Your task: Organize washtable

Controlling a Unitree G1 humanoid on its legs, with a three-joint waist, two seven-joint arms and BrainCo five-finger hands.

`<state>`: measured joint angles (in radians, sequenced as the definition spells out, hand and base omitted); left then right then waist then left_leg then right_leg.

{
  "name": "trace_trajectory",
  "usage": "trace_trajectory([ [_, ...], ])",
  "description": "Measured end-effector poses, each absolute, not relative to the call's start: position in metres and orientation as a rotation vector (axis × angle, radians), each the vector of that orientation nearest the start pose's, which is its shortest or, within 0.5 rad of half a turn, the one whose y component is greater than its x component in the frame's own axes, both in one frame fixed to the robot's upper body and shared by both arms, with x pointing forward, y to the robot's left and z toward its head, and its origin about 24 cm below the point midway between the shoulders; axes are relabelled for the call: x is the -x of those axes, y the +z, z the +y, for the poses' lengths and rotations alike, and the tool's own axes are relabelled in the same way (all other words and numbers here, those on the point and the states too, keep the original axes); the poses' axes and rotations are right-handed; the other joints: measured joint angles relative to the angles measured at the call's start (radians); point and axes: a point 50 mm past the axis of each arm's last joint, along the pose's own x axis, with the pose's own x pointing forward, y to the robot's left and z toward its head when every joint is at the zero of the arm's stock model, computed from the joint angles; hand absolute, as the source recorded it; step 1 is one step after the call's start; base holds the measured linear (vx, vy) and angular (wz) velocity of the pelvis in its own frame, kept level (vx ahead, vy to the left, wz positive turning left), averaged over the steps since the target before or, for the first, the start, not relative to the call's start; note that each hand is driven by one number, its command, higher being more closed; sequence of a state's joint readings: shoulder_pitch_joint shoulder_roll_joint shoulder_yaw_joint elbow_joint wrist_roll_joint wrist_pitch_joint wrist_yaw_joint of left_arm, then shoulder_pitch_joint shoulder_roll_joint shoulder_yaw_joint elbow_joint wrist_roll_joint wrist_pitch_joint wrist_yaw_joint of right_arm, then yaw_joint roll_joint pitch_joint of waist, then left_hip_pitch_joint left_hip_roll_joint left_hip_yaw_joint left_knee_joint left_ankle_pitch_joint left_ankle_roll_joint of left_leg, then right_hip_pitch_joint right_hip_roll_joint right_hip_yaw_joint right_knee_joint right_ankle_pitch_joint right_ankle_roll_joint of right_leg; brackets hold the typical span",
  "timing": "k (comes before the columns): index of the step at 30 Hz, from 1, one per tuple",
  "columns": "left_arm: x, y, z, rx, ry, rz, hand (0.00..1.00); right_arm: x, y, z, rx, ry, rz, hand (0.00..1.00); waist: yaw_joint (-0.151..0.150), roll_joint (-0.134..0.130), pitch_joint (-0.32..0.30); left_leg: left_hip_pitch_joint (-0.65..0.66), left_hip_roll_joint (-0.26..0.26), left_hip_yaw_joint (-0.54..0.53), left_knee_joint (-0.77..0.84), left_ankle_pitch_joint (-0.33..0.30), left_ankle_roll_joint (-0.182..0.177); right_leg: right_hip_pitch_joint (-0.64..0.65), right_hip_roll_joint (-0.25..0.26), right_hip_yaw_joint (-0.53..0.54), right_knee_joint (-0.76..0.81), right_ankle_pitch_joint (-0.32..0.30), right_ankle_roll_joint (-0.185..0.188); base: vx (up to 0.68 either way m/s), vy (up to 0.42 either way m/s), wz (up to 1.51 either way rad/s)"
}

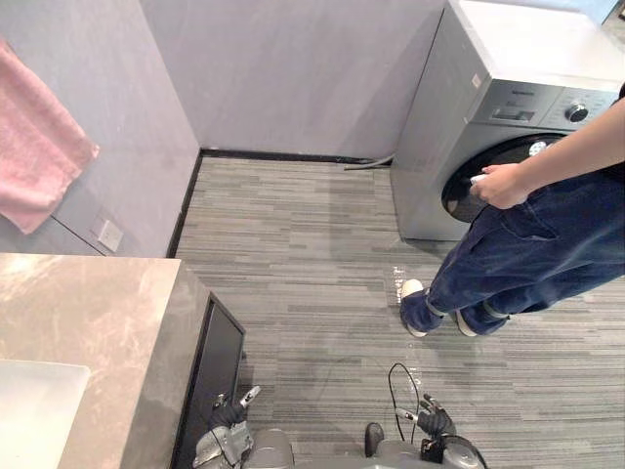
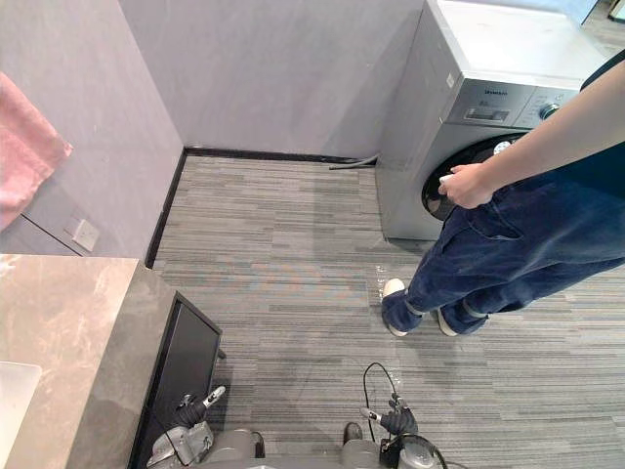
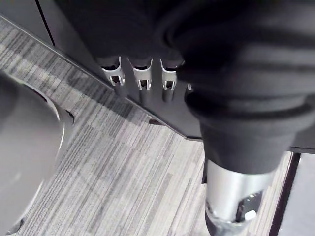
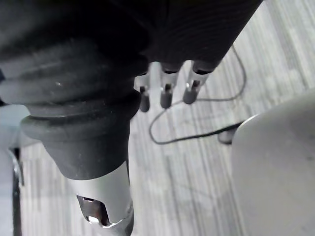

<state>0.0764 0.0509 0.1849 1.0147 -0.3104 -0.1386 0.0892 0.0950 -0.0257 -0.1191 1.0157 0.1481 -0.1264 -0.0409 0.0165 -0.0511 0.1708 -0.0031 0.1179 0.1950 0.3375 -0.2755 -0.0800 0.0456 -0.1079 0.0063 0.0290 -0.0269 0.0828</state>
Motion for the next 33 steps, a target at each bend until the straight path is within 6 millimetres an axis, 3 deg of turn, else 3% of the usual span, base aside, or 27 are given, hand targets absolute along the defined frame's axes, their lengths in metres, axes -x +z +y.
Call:
trace_trajectory([
  [4, -0.099, -0.156, 0.204, 0.256, 0.490, 0.953, 0.00, -0.099, -0.157, -0.184, -0.159, -0.293, 0.979, 0.00, -0.005, 0.000, -0.032, 0.034, 0.001, 0.067, -0.048, 0.000, 0.000, -0.017, 0.005, 0.070, -0.034, 0.022, 0.019, 0.02, 0.027, -0.64],
  [7, -0.093, -0.158, 0.203, 0.245, 0.483, 0.982, 0.00, -0.098, -0.157, -0.187, -0.168, -0.309, 0.978, 0.00, -0.015, 0.016, -0.045, 0.058, 0.005, 0.107, -0.078, 0.000, 0.001, -0.040, 0.019, 0.127, -0.041, 0.041, 0.018, -0.01, 0.016, -0.63],
  [12, -0.084, -0.160, 0.211, 0.216, 0.505, 1.012, 0.00, -0.102, -0.156, -0.186, -0.180, -0.300, 0.962, 0.00, -0.029, -0.002, -0.051, 0.068, 0.008, 0.252, -0.095, -0.015, 0.015, -0.132, 0.052, 0.283, -0.059, 0.113, 0.034, -0.10, 0.031, -1.07],
  [13, -0.082, -0.160, 0.214, 0.200, 0.505, 1.023, 0.00, -0.104, -0.155, -0.187, -0.179, -0.297, 0.954, 0.00, -0.031, -0.006, -0.053, 0.067, 0.018, 0.323, -0.093, -0.021, 0.021, -0.166, 0.075, 0.297, -0.081, 0.180, 0.042, -0.14, 0.017, -2.18],
  [14, -0.080, -0.161, 0.214, 0.183, 0.497, 1.035, 0.00, -0.109, -0.153, -0.185, -0.179, -0.290, 0.941, 0.00, -0.025, 0.005, -0.054, 0.062, 0.062, 0.415, -0.092, -0.017, 0.029, -0.204, 0.123, 0.246, -0.136, 0.313, 0.031, -0.17, -0.009, -2.32],
  [15, -0.078, -0.161, 0.217, 0.167, 0.493, 1.041, 0.00, -0.115, -0.152, -0.185, -0.179, -0.283, 0.927, 0.00, -0.031, 0.013, -0.048, 0.060, 0.087, 0.464, -0.088, -0.018, 0.036, -0.228, 0.141, 0.166, -0.130, 0.347, 0.001, -0.14, -0.029, -1.84],
  [16, -0.078, -0.161, 0.219, 0.149, 0.484, 1.051, 0.00, -0.113, -0.152, -0.187, -0.186, -0.298, 0.928, 0.00, -0.054, 0.016, -0.044, 0.065, 0.096, 0.501, -0.092, -0.015, 0.035, -0.243, 0.133, -0.079, -0.091, 0.262, -0.089, -0.07, -0.067, -1.58],
  [17, -0.076, -0.162, 0.217, 0.155, 0.469, 1.063, 0.00, -0.110, -0.151, -0.195, -0.186, -0.331, 0.932, 0.00, -0.057, 0.023, -0.045, 0.103, 0.115, 0.585, -0.095, -0.013, 0.030, -0.251, 0.074, -0.452, 0.095, 0.083, -0.222, 0.00, -0.065, -1.39],
  [19, -0.075, -0.162, 0.215, 0.145, 0.442, 1.075, 0.00, -0.101, -0.153, -0.199, -0.179, -0.348, 0.944, 0.00, -0.058, 0.032, -0.051, 0.147, 0.126, 0.664, -0.096, -0.008, 0.020, -0.205, 0.010, -0.676, 0.209, -0.004, -0.225, 0.04, -0.114, -1.32],
  [20, -0.075, -0.163, 0.214, 0.146, 0.440, 1.076, 0.00, -0.100, -0.153, -0.199, -0.180, -0.349, 0.945, 0.00, -0.059, 0.030, -0.051, 0.159, 0.123, 0.689, -0.097, -0.006, 0.017, -0.191, -0.003, -0.711, 0.216, -0.006, -0.224, 0.07, -0.175, -1.37],
  [21, -0.074, -0.163, 0.214, 0.148, 0.436, 1.077, 0.00, -0.100, -0.153, -0.198, -0.175, -0.343, 0.952, 0.00, -0.056, 0.025, -0.054, 0.181, 0.109, 0.740, -0.107, 0.002, 0.002, -0.189, -0.008, -0.738, 0.200, -0.016, -0.192, 0.08, -0.200, -1.38],
  [22, -0.074, -0.164, 0.208, 0.159, 0.422, 1.083, 0.00, -0.101, -0.153, -0.201, -0.167, -0.346, 0.951, 0.00, -0.057, 0.028, -0.062, 0.202, 0.100, 0.774, -0.128, 0.012, -0.014, -0.176, 0.016, -0.768, 0.172, -0.015, -0.191, 0.08, -0.184, -1.32],
  [24, -0.075, -0.166, 0.197, 0.189, 0.399, 1.094, 0.00, -0.100, -0.153, -0.209, -0.170, -0.381, 0.955, 0.00, -0.066, 0.064, -0.063, 0.228, 0.083, 0.800, -0.164, 0.025, -0.035, -0.172, 0.050, -0.731, 0.140, -0.015, -0.191, 0.06, -0.081, -1.00],
  [26, -0.078, -0.167, 0.185, 0.208, 0.376, 1.094, 0.00, -0.098, -0.154, -0.213, -0.163, -0.395, 0.976, 0.00, -0.065, 0.072, -0.066, 0.247, 0.073, 0.791, -0.200, 0.034, -0.045, -0.164, 0.076, -0.683, 0.115, -0.014, -0.192, 0.04, -0.023, -0.71],
  [28, -0.080, -0.166, 0.187, 0.193, 0.363, 1.092, 0.00, -0.096, -0.155, -0.212, -0.163, -0.397, 0.990, 0.00, -0.088, 0.063, -0.066, 0.260, 0.062, 0.759, -0.236, 0.035, -0.046, -0.135, 0.099, -0.655, 0.083, -0.012, -0.192, -0.07, -0.013, -0.39],
  [30, -0.081, -0.166, 0.189, 0.178, 0.364, 1.096, 0.00, -0.094, -0.155, -0.211, -0.183, -0.417, 0.989, 0.00, -0.093, 0.053, -0.079, 0.262, 0.063, 0.768, -0.231, 0.049, -0.065, -0.136, 0.114, -0.632, 0.061, -0.012, -0.174, -0.08, 0.000, -0.34],
  [33, -0.087, -0.164, 0.192, 0.167, 0.360, 1.081, 0.00, -0.092, -0.157, -0.206, -0.207, -0.420, 0.997, 0.00, -0.110, 0.031, -0.083, 0.265, 0.061, 0.801, -0.208, 0.052, -0.066, -0.143, 0.124, -0.598, 0.034, 0.009, -0.169, -0.09, 0.037, -0.35],
])
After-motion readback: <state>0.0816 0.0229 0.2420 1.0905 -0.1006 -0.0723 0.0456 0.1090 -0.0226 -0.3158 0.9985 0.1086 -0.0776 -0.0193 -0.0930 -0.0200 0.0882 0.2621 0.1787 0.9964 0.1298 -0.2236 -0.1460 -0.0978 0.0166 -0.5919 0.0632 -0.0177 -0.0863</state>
